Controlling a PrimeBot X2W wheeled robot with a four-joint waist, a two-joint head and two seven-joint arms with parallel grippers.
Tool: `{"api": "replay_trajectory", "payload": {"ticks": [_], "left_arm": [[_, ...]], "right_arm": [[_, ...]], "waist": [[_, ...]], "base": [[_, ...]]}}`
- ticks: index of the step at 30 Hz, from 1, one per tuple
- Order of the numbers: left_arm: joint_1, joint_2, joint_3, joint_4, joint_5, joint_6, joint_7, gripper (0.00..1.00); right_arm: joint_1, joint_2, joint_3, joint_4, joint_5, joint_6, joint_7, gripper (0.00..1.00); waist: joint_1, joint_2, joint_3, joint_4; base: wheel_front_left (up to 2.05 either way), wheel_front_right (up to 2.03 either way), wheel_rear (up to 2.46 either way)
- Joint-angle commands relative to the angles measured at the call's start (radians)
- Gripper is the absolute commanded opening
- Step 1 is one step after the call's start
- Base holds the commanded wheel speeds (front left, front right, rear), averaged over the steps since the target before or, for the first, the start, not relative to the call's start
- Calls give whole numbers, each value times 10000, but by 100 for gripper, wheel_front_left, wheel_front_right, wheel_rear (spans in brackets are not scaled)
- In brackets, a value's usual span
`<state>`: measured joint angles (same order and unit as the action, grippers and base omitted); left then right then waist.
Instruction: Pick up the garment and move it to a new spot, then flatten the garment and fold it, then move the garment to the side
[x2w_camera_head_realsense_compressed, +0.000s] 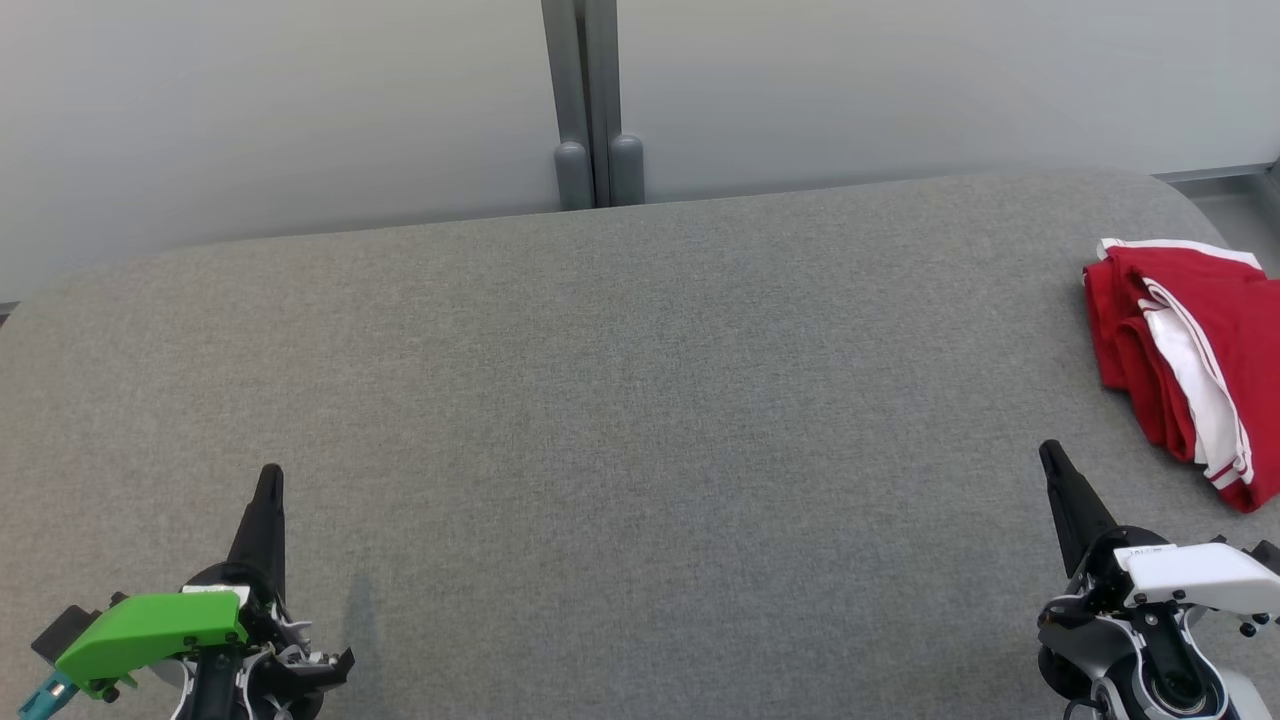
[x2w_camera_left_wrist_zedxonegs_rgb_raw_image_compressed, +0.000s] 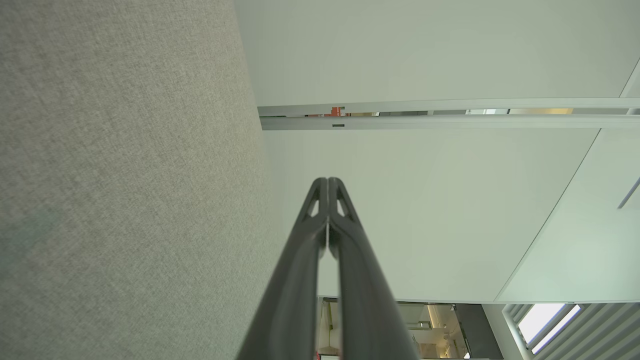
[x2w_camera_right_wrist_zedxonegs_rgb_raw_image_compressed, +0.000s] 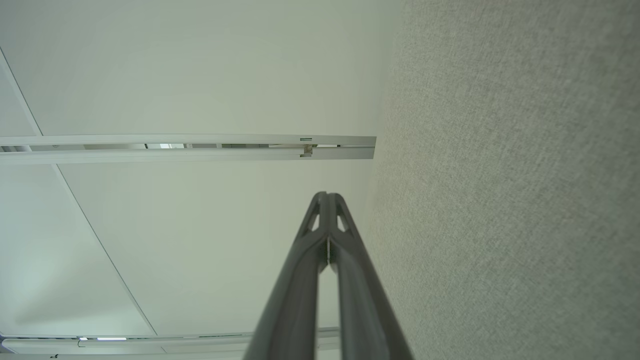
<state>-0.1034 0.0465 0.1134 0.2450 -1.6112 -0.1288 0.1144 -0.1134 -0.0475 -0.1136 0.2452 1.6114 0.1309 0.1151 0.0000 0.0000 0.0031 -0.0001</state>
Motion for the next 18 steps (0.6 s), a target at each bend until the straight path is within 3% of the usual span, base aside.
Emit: {"api": "replay_trajectory", "payload": {"ticks": [1, 18], "left_arm": [[-108, 70, 23, -14, -32, -35, 31, 0], [-108, 70, 22, -15, -32, -36, 30, 0]], "right_arm": [[106, -53, -21, -39, 32, -3, 16, 0], [106, -53, -20, -37, 32, -3, 15, 0]], "waist": [[0, 0, 0, 1], [0, 0, 0, 1]], "base": [[0, 0, 0], [0, 0, 0]]}}
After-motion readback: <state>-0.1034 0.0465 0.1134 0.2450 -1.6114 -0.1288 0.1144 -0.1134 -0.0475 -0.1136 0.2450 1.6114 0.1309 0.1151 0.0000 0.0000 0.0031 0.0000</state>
